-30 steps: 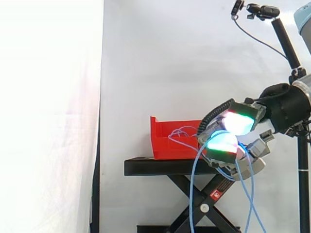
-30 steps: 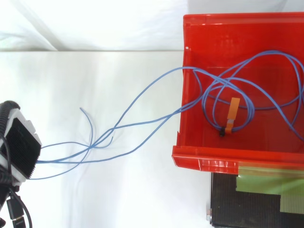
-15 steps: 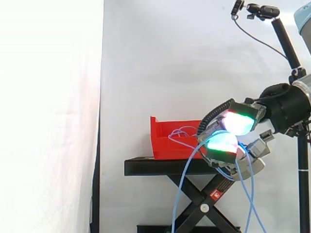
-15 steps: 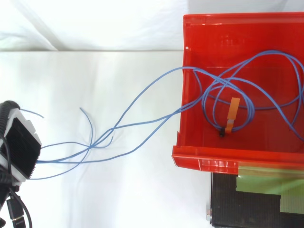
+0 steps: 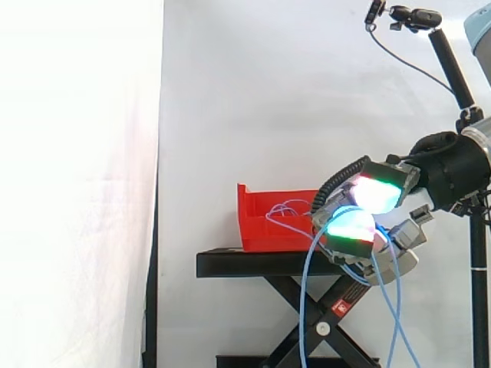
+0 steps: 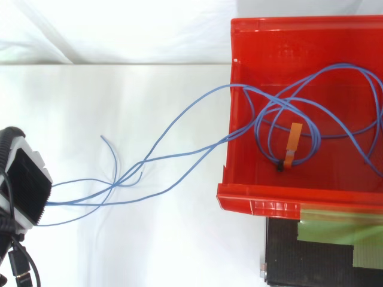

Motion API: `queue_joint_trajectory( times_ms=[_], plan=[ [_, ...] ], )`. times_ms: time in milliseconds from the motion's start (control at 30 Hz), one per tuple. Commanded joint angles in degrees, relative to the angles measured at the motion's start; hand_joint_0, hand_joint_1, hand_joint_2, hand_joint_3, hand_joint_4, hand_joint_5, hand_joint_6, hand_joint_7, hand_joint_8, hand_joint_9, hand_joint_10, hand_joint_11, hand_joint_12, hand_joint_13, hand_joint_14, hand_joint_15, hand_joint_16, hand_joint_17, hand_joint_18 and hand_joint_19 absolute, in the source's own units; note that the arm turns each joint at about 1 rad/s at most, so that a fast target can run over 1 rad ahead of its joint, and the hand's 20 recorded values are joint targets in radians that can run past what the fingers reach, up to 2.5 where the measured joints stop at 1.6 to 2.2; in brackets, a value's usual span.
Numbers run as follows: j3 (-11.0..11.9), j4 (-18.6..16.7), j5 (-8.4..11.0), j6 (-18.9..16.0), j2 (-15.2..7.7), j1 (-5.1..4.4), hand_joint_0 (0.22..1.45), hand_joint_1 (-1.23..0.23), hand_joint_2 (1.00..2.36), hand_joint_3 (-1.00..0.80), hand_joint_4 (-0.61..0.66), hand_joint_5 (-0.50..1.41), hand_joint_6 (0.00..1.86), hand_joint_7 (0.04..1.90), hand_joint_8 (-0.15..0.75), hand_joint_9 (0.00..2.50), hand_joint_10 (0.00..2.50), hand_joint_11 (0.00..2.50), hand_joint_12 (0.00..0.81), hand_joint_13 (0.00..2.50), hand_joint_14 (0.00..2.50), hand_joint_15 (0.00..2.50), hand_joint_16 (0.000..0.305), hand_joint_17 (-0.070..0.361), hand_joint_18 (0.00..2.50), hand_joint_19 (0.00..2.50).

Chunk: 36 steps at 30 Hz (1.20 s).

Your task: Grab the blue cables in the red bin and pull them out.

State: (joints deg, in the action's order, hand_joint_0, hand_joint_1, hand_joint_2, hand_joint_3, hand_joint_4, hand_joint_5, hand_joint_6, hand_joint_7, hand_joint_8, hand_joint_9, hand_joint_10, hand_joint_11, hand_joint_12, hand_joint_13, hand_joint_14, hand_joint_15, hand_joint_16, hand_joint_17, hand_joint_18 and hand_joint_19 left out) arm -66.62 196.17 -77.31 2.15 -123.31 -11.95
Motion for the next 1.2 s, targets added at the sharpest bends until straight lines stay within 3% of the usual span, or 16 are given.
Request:
queue_joint_trajectory(
  times_ms=[0, 1167],
  plan=[
    [0.0, 0.0, -0.03, 0.0, 0.0, 0.0, 0.96, -1.03, 1.01, -0.69, 0.04, 0.74, 1.65, 0.24, 0.234, 1.15, 0.03, 1.25, 0.292, 1.29, 0.83, 1.34, 0.041, 0.093, 1.08, 1.5],
    [0.0, 0.0, -0.03, 0.0, 0.1, 0.0, 0.96, -1.03, 1.01, -0.67, 0.04, 0.75, 1.65, 0.26, 0.236, 1.15, 0.03, 1.24, 0.292, 1.27, 0.87, 1.33, 0.041, 0.092, 1.08, 1.5]
  ],
)
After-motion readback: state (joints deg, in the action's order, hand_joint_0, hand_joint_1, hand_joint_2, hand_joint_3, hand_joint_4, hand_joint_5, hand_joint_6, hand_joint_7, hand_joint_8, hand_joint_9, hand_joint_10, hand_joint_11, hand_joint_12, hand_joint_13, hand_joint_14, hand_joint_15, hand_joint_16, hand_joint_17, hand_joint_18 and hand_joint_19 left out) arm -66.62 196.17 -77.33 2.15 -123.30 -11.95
